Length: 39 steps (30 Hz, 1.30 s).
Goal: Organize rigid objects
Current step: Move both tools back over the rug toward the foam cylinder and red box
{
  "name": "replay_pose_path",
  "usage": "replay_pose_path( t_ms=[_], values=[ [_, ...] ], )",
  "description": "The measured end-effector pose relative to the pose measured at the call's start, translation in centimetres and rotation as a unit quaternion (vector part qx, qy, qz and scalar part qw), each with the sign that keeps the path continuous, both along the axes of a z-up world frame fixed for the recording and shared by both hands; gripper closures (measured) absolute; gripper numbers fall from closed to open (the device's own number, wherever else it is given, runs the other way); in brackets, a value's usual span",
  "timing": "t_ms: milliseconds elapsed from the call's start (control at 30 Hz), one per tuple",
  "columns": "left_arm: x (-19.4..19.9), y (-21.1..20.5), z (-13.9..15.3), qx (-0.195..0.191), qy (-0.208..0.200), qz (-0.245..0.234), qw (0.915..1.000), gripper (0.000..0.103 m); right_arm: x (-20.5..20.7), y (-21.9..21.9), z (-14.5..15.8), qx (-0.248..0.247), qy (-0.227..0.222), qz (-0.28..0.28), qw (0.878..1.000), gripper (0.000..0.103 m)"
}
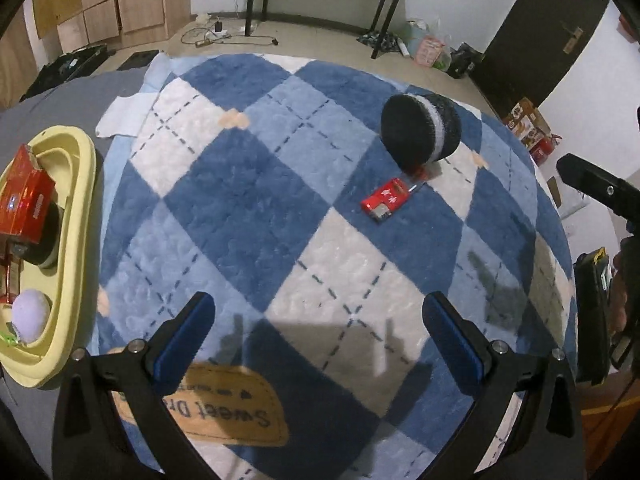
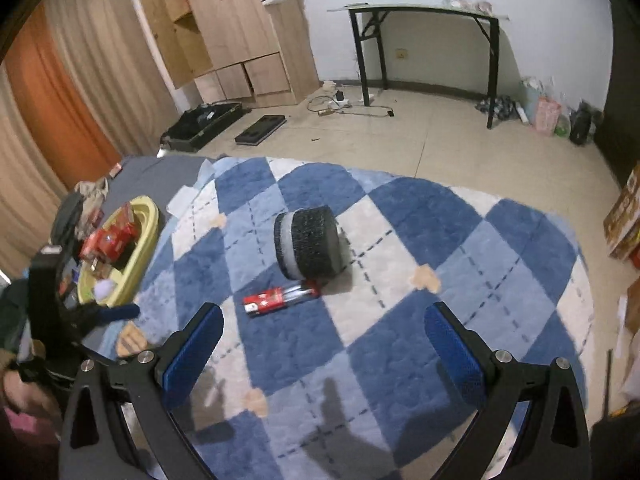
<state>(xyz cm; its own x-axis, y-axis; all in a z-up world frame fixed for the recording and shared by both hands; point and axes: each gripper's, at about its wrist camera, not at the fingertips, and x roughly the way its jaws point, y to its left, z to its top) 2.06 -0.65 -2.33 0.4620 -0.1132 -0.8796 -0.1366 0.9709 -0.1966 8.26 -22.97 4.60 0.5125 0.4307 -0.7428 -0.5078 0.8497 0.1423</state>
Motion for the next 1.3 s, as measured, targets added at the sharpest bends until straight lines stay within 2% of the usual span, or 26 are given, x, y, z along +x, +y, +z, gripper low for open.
replay_pose_path(
  t_ms=[100, 233, 433, 1067, 1300],
  values=[
    [0.1, -0.9, 0.2, 0.010, -0.009, -0.017, 0.9998, 0.000, 0.2, 0.4, -0.7, -0.003, 0.012, 0.000, 1.000, 0.000],
    [-0.3, -2.0, 0.5, 0.012, -0.020, -0.033, 0.9992, 0.000, -0.2, 0.5, -0.8, -0.021, 0.000, 0.017, 1.000, 0.000],
    [-0.8, -3.0, 0.8, 0.015, -0.025, -0.044, 0.9986, 0.000, 0.4, -0.6, -1.7, -0.031, 0.021, -0.001, 0.999, 0.000],
    [-1.1, -2.3, 0.5, 0.022, -0.026, -0.039, 0.9986, 0.000, 0.3, 1.1, -2.2, -0.044, 0.015, 0.023, 0.999, 0.000],
    [-1.0, -2.0, 0.3, 0.007, -0.014, -0.028, 0.9995, 0.000, 0.3, 1.0, -2.5, -0.045, 0.020, 0.019, 0.999, 0.000]
  ],
)
